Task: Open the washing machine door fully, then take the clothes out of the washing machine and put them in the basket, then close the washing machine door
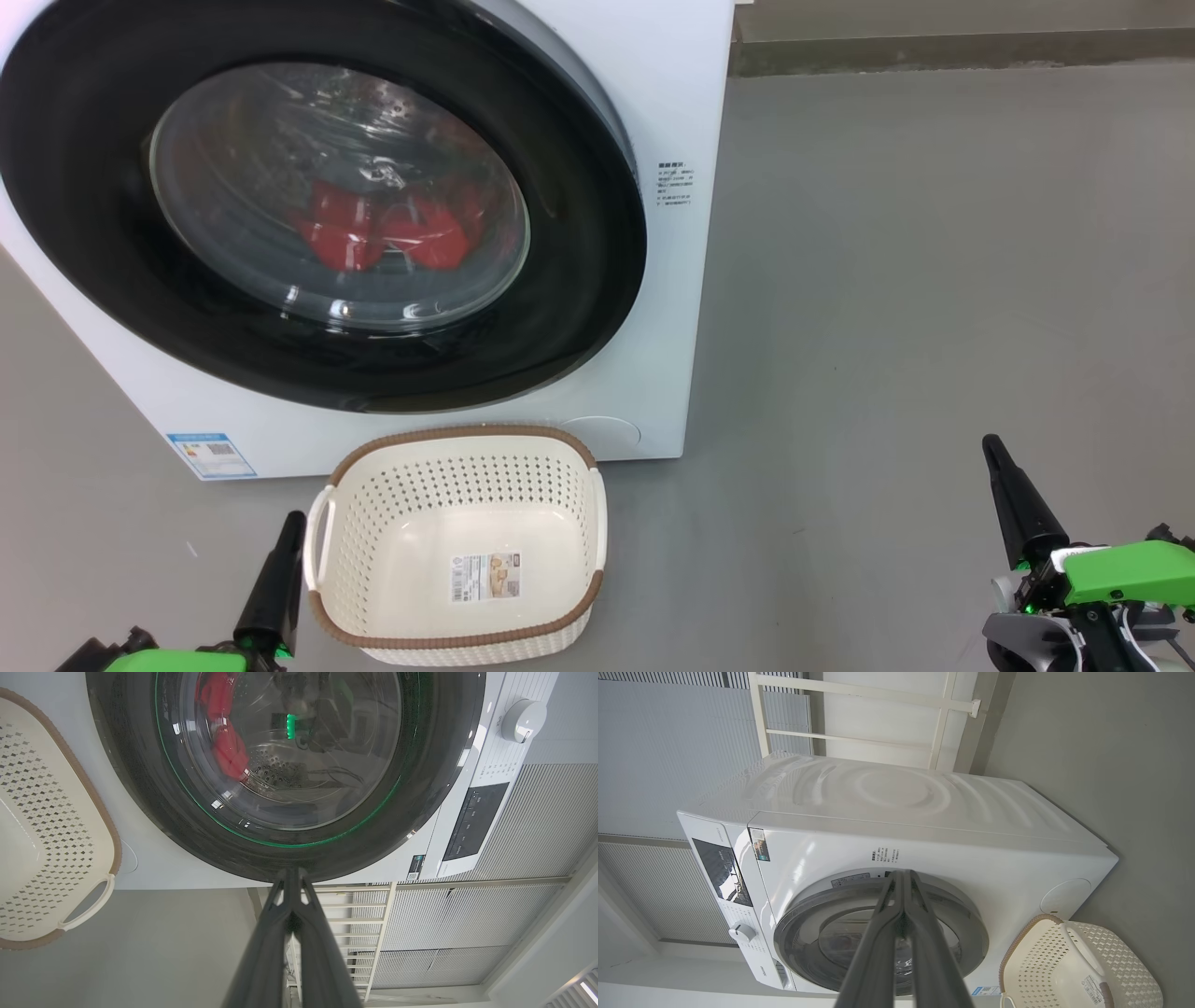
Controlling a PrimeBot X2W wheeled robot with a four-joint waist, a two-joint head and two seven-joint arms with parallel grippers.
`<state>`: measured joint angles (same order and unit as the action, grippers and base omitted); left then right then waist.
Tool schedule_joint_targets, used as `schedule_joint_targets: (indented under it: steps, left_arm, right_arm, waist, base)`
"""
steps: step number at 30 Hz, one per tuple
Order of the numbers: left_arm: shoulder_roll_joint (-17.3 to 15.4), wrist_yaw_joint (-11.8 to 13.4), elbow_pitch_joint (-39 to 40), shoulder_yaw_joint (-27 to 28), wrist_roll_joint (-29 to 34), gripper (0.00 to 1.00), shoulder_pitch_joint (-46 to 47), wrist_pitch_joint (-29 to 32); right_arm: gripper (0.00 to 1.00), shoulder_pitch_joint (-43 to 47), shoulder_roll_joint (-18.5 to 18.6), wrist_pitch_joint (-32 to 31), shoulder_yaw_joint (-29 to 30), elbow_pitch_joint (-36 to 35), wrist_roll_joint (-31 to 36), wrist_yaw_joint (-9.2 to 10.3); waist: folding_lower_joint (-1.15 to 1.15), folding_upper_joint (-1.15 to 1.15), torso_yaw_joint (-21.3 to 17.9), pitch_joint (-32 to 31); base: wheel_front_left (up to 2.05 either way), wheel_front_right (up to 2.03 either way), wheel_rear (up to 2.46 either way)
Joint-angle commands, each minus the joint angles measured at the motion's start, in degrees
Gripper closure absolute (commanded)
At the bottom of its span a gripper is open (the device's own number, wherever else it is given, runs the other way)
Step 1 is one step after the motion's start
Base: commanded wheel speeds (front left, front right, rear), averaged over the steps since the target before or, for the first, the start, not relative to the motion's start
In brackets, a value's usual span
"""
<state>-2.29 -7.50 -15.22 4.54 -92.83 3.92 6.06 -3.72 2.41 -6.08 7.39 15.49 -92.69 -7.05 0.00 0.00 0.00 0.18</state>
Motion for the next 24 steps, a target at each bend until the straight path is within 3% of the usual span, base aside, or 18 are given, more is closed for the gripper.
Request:
schedule_joint_targets:
  steps: [1, 2, 3, 13, 17, 24]
  left_arm:
    - [-0.62, 0.01, 1.18, 2.00, 0.68, 1.00, 2.26, 0.44]
    - [-0.62, 0.01, 1.18, 2.00, 0.68, 1.00, 2.27, 0.45]
    - [0.00, 0.00, 0.01, 0.00, 0.01, 0.00, 0.00, -0.01]
    - [0.31, -0.01, -0.90, -0.74, 0.76, 0.00, -1.35, -1.19]
    - [0.08, -0.01, -0.22, -1.06, 1.58, 0.00, -1.61, -1.87]
    - [-0.53, -0.01, 0.48, -1.43, 6.23, 0.00, -1.86, -2.88]
  right_arm:
    - [1.00, -2.46, 0.51, -0.41, -0.86, -1.46, 0.53, -0.44]
    - [1.00, -2.46, 0.51, -0.41, -0.86, -1.46, 0.53, -0.44]
    - [0.00, 0.00, -0.01, 0.01, 0.00, -0.01, 0.00, 0.00]
    - [0.00, 1.39, -0.67, 1.20, -1.07, 1.23, 0.82, -0.01]
    - [0.00, 1.69, -0.63, 1.87, -1.31, 0.87, 2.06, -0.03]
    - [0.00, 1.93, -0.44, 2.88, -1.85, 0.35, 5.97, -0.05]
  waist:
    - [0.00, 0.00, 0.00, 0.00]
    - [0.00, 0.00, 0.00, 0.00]
    - [0.00, 0.00, 0.00, 0.00]
    - [0.13, 0.00, 0.08, -0.08]
    - [0.01, 0.00, 0.10, 0.02]
    - [0.00, 0.00, 0.11, 0.11]
  base:
    - [0.00, 0.00, 0.00]
    - [0.00, 0.00, 0.00]
    - [0.00, 0.00, 0.00]
    - [0.00, 0.00, 0.00]
    - [0.00, 0.00, 0.00]
    - [0.00, 0.00, 0.00]
